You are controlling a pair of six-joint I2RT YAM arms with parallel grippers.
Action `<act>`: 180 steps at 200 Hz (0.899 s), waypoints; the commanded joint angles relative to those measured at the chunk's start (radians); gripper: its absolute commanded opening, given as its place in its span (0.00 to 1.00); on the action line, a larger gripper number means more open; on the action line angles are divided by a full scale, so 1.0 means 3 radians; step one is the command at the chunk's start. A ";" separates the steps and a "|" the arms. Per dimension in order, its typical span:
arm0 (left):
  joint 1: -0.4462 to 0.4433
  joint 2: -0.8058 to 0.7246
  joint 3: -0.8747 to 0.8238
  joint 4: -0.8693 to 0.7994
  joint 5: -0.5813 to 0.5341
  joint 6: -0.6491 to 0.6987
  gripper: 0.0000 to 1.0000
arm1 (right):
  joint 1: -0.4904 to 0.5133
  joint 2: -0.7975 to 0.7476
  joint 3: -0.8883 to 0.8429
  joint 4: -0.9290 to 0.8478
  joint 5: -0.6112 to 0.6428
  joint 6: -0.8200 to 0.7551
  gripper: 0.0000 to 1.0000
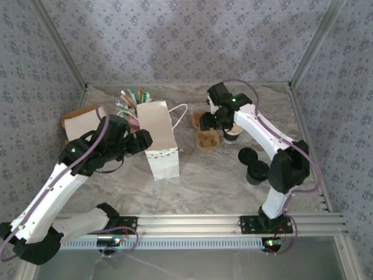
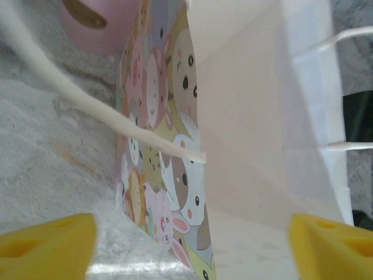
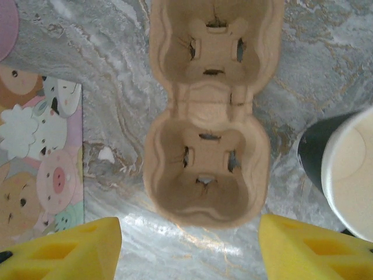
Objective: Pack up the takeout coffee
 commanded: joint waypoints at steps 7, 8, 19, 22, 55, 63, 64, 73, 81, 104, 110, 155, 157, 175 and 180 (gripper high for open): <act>-0.0016 -0.0389 0.0039 0.0010 -0.0239 0.0198 0.99 | 0.0033 0.0323 0.0359 -0.0257 0.0140 -0.0134 0.66; -0.0017 -0.0399 0.0036 0.0010 -0.0250 0.0201 0.99 | 0.0033 0.0337 0.0372 -0.0260 0.0144 -0.0136 0.66; -0.0014 -0.0529 0.0011 0.0009 -0.0343 0.0237 1.00 | 0.0034 0.0461 0.0471 -0.0319 0.0176 -0.0163 0.66; -0.0012 -0.0562 -0.0002 0.0010 -0.0372 0.0245 0.99 | 0.0038 0.0497 0.0504 -0.0328 0.0179 -0.0172 0.66; -0.0015 -0.0880 -0.0230 -0.0041 -0.0657 0.0258 0.99 | 0.0054 0.0799 0.0756 -0.0421 0.0246 -0.0249 0.66; -0.0015 -0.0917 -0.0291 -0.0101 -0.0724 0.0233 0.99 | 0.0054 0.0858 0.0808 -0.0439 0.0270 -0.0260 0.65; -0.0013 -0.0919 -0.0295 -0.0109 -0.0728 0.0232 0.99 | 0.0054 0.0868 0.0811 -0.0441 0.0273 -0.0263 0.65; -0.0013 -0.0950 -0.0370 -0.0160 -0.0777 0.0203 0.99 | 0.0059 0.0930 0.0854 -0.0456 0.0310 -0.0271 0.65; -0.0016 -0.0973 -0.0437 -0.0183 -0.0796 0.0181 0.99 | 0.0061 0.0974 0.0885 -0.0460 0.0322 -0.0276 0.65; -0.0012 -0.1065 -0.0620 -0.0194 -0.0845 0.0118 1.00 | 0.0065 0.1116 0.0971 -0.0504 0.0369 -0.0291 0.61; -0.0008 -0.1082 -0.0655 -0.0189 -0.0849 0.0116 1.00 | 0.0068 0.1154 0.1000 -0.0518 0.0396 -0.0297 0.60; -0.0011 -0.1076 -0.0724 -0.0155 -0.0875 0.0141 1.00 | 0.0080 0.1375 0.1148 -0.0583 0.0455 -0.0334 0.58; -0.0008 -0.1072 -0.0725 -0.0154 -0.0876 0.0140 1.00 | 0.0080 0.1381 0.1153 -0.0585 0.0455 -0.0333 0.58; -0.0013 -0.1048 -0.0748 -0.0119 -0.0874 0.0150 0.99 | 0.0089 0.1446 0.1206 -0.0605 0.0463 -0.0343 0.57; -0.0011 -0.1044 -0.0751 -0.0109 -0.0865 0.0158 1.00 | 0.0093 0.1463 0.1218 -0.0611 0.0476 -0.0348 0.56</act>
